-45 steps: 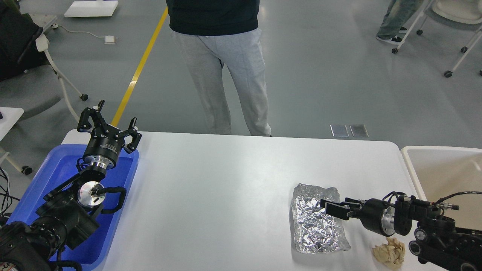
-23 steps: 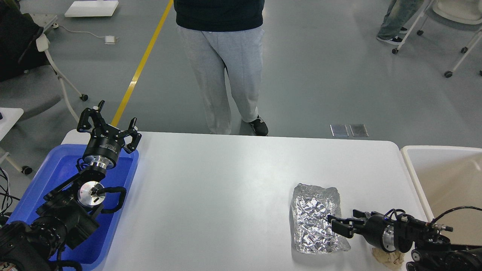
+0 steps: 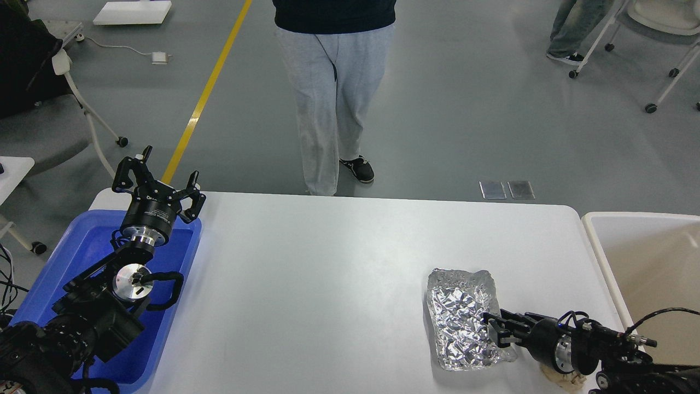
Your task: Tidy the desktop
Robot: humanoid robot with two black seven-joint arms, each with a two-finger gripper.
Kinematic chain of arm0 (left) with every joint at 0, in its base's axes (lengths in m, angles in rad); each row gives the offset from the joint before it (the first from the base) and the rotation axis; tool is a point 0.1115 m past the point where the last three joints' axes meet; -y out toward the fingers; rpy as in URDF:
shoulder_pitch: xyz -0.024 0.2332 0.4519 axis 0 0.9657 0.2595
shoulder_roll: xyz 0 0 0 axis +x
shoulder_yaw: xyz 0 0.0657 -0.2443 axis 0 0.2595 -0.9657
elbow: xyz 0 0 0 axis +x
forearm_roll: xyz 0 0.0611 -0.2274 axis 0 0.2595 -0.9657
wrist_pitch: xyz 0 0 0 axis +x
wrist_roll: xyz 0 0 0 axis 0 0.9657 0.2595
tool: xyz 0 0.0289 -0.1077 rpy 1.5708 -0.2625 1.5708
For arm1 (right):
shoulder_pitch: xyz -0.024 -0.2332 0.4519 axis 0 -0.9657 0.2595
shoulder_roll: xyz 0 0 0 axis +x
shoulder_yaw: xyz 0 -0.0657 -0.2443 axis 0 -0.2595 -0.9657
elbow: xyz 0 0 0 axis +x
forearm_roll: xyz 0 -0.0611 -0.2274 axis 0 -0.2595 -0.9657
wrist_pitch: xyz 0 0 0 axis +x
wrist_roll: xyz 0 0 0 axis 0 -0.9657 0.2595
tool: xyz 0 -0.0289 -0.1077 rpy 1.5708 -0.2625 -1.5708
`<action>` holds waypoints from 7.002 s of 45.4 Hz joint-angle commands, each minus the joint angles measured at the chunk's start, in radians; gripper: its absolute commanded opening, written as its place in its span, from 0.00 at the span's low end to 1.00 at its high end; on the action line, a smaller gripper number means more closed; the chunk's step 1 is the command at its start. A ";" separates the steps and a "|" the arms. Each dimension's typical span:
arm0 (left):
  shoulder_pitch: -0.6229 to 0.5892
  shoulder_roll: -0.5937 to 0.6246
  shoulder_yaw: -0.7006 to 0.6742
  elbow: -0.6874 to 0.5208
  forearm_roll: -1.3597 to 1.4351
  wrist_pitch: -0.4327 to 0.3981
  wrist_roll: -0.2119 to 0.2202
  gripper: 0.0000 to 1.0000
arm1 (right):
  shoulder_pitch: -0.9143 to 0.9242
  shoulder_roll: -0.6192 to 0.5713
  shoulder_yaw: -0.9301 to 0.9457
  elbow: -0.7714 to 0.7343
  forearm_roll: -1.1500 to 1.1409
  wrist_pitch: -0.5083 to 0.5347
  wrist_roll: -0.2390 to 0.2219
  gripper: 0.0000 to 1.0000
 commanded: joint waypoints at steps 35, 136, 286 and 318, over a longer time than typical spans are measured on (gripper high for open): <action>0.000 0.000 0.000 0.000 0.000 0.000 0.000 1.00 | 0.317 -0.389 0.002 0.382 0.136 0.188 -0.004 0.00; 0.000 0.000 0.000 0.000 0.000 0.000 0.000 1.00 | -0.157 -0.154 0.028 -0.585 1.527 0.240 0.119 0.00; 0.000 0.000 0.001 0.000 0.000 0.000 0.000 1.00 | 0.339 0.013 0.195 -1.044 1.537 0.321 0.031 1.00; 0.000 0.000 0.001 0.000 0.000 0.000 0.000 1.00 | 0.227 -0.148 0.797 -0.058 1.517 0.447 0.166 1.00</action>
